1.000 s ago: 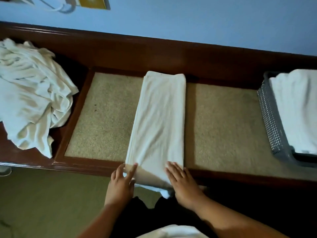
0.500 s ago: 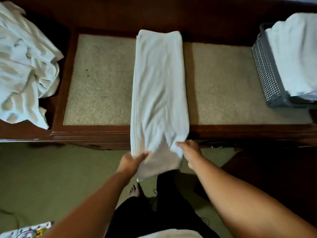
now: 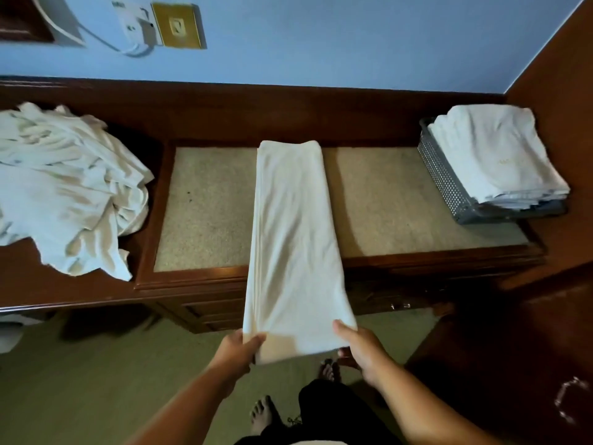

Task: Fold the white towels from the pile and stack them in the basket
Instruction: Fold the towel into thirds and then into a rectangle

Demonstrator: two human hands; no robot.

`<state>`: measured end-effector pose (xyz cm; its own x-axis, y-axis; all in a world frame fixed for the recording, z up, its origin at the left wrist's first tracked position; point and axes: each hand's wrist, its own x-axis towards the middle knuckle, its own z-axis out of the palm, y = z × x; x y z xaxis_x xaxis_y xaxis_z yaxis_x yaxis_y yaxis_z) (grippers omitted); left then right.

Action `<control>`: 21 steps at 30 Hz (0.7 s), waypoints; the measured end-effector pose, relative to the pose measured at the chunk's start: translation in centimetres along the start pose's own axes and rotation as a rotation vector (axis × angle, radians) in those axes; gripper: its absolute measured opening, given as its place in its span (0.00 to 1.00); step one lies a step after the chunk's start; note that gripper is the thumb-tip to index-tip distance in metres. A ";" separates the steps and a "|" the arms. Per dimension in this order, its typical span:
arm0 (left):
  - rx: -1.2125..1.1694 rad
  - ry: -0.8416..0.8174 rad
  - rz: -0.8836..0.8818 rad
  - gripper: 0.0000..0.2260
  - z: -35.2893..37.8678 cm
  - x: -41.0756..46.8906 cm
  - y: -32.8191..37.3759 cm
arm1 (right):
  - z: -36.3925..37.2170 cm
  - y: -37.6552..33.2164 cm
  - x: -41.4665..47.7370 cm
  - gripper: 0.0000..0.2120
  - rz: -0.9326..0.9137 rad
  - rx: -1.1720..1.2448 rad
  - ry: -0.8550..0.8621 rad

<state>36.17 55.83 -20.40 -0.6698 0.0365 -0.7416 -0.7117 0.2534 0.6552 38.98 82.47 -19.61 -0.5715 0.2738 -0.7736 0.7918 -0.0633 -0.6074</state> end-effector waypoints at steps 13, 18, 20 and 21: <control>-0.252 0.137 0.033 0.07 2.9 -4.6 0.4 | -2.1 0.3 -3.7 0.13 -0.069 0.138 -0.013; -0.249 0.238 0.177 0.09 4.9 -5.9 0.4 | -4.2 -0.1 -4.8 0.12 -0.116 0.115 0.005; -0.246 0.275 0.233 0.20 5.6 -6.3 -0.1 | -4.8 0.1 -4.6 0.12 -0.149 0.094 0.036; -0.238 0.274 0.270 0.27 6.0 -6.5 -0.2 | -5.2 0.2 -4.6 0.12 -0.165 0.088 0.053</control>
<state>41.99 61.33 -16.56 -0.8470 -0.1941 -0.4949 -0.5109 0.0397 0.8587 42.90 86.21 -15.21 -0.6779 0.3375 -0.6531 0.6651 -0.0969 -0.7404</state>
